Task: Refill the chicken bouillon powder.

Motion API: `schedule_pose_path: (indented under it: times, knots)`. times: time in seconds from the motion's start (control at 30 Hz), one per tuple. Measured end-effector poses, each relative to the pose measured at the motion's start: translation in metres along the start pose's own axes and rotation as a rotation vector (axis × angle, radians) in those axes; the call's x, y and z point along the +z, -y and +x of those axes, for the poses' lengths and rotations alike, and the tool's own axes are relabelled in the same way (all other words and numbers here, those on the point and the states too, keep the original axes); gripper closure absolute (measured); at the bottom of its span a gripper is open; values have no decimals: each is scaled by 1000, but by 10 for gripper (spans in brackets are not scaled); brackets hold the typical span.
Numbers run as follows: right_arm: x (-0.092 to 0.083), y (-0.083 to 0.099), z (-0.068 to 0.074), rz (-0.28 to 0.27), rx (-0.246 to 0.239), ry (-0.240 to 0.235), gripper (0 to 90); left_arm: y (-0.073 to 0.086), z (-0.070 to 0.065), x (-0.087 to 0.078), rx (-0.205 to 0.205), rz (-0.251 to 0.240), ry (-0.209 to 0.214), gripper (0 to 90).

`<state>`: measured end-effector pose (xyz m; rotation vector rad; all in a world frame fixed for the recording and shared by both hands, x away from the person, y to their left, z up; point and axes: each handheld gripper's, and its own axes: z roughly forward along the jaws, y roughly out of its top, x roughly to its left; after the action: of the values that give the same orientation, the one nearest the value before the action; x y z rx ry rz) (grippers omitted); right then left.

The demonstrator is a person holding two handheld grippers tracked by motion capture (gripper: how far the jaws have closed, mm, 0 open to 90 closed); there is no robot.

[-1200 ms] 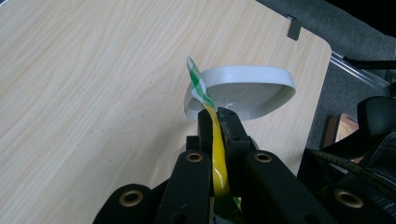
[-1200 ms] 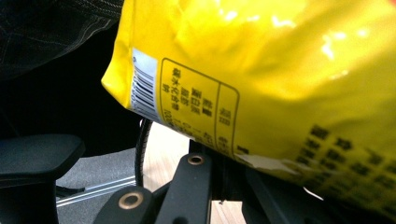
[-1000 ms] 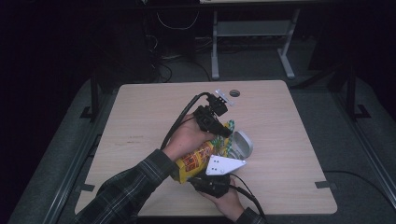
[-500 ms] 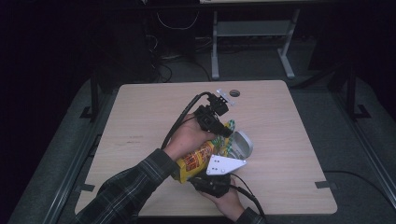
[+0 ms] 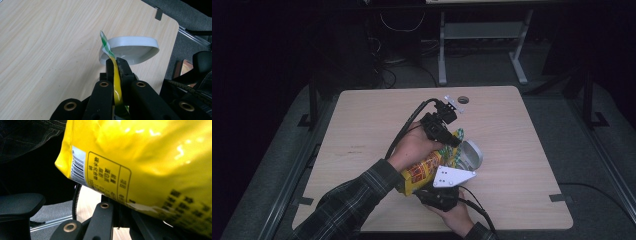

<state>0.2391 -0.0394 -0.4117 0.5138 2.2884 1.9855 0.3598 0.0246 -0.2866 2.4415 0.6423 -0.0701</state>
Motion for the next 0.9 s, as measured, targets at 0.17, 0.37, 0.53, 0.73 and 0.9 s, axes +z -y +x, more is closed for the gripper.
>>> schedule_pose_path:
  times: [0.17,0.37,0.53,0.73,0.9]
  knots:
    - [0,0,0,1,-1,0,900,0,0,1,-3,0,1,899]
    - [0,0,0,0,0,0,900,-1,0,1,-1,4,1,898]
    - [0,0,0,-1,1,-1,900,-2,0,1,2,6,1,898]
    - [-1,-1,0,-3,2,0,900,-3,-1,2,0,9,0,898]
    - [-1,-1,0,-4,4,0,900,-3,0,2,4,13,-1,898]
